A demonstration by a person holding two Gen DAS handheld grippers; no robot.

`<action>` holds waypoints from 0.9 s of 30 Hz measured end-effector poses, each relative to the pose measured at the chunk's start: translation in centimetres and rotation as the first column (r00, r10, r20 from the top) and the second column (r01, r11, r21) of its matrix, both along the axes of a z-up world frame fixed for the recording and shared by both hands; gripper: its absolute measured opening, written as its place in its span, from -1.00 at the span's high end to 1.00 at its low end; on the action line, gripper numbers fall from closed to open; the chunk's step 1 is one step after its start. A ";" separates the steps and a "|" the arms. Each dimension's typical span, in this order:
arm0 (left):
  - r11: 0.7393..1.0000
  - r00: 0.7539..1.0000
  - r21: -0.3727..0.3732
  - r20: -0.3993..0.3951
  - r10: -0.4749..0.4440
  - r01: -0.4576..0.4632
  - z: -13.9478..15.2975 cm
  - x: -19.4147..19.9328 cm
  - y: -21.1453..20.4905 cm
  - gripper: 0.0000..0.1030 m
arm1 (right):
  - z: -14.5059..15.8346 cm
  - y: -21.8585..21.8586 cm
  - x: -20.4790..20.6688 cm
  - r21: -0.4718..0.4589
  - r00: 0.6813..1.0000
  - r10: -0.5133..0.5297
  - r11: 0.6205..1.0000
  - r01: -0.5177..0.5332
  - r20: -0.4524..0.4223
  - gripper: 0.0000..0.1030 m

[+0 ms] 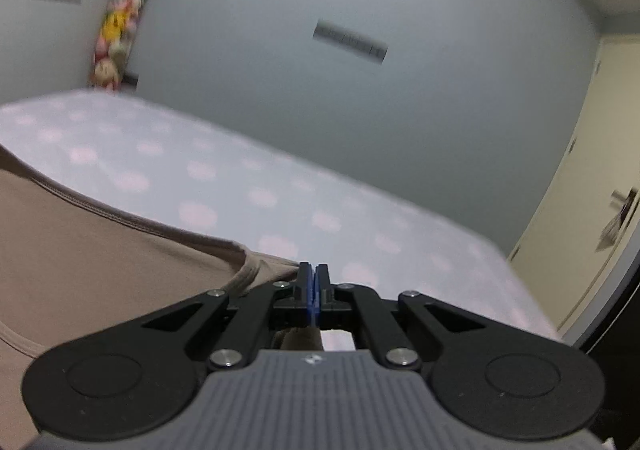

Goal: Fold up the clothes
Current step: 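Lower the beige shirt onto the bed and open both grippers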

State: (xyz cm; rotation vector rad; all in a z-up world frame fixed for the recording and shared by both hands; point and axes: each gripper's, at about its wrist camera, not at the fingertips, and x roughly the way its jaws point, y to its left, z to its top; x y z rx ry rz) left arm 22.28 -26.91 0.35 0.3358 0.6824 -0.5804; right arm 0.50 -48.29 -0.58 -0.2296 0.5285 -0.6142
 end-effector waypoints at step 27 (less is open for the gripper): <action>0.997 0.986 -0.065 -0.157 -0.049 0.039 -6.4 1.1 2.8 0.07 | -8.6 -5.0 2.1 0.333 0.995 -0.038 0.940 0.068 -0.096 0.05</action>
